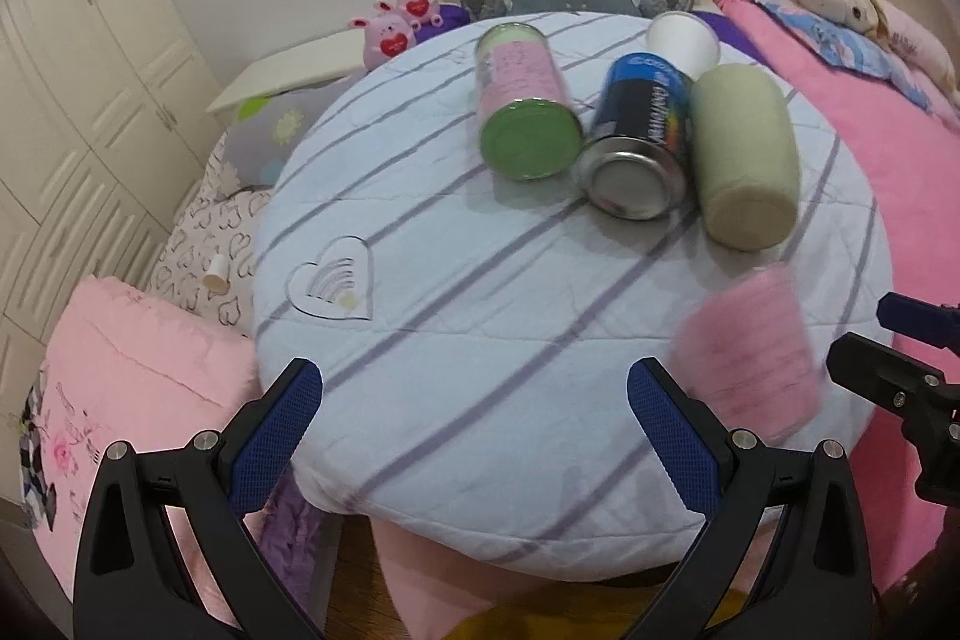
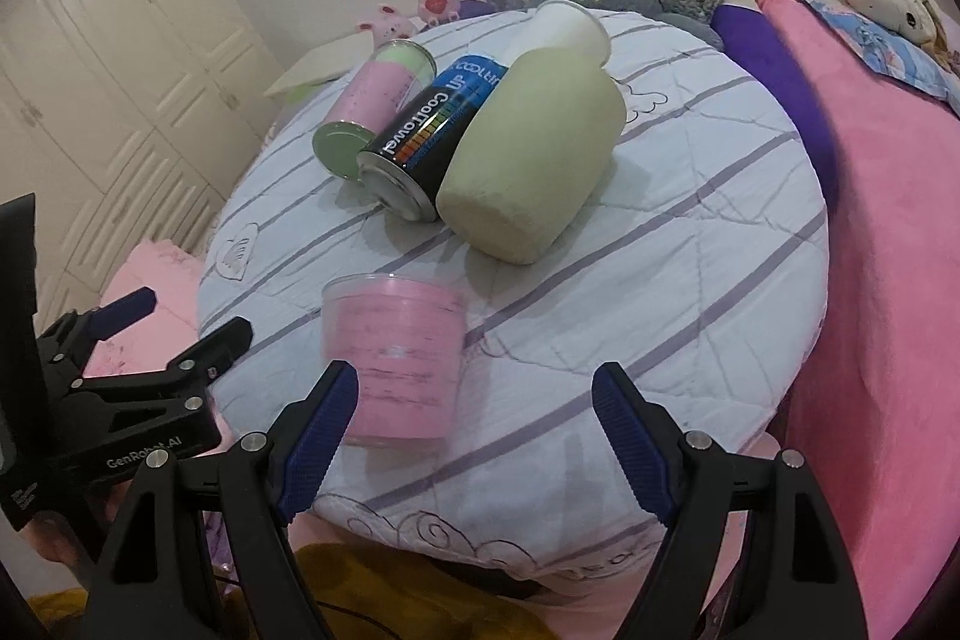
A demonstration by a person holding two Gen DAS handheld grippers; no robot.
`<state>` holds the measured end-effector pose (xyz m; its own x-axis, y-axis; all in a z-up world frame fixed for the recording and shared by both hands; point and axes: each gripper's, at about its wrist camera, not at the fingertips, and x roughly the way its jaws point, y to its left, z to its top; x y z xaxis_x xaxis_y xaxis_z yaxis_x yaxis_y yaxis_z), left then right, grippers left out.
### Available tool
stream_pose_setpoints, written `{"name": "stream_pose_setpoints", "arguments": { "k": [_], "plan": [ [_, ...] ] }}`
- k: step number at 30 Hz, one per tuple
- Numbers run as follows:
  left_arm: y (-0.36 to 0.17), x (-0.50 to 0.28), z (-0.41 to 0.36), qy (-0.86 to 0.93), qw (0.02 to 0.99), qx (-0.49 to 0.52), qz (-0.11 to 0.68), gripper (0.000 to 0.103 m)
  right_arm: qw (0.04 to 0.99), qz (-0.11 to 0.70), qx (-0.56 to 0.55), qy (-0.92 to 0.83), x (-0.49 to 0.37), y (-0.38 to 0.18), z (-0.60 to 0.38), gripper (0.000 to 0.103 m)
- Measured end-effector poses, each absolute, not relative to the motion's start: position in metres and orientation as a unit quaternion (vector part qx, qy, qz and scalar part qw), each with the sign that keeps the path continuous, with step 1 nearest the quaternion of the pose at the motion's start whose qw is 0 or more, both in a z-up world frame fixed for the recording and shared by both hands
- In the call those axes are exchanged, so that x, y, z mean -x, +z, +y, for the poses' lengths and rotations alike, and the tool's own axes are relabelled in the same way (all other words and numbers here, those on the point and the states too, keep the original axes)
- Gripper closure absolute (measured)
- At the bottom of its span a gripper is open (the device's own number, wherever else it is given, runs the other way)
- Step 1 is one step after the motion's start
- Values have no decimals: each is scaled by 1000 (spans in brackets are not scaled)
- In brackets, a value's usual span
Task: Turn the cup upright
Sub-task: 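Move the left gripper to the upright pink cup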
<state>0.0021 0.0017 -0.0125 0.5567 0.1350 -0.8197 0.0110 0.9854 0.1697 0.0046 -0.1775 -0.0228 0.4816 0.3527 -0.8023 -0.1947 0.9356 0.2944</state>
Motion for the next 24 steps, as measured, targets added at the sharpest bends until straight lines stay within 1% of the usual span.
{"name": "stream_pose_setpoints", "arguments": {
  "k": [5,14,24],
  "plan": [
    [-11,0,-16,40,875,-56,479,0,861,474,-81,165,-7,-22,-197,21],
    [-12,-8,-57,38,864,-32,501,0,844,492,-96,188,-26,-41,-233,21],
    [-26,-34,-86,78,844,-33,530,0,835,499,-63,223,-49,-51,-248,21]
  ]
}}
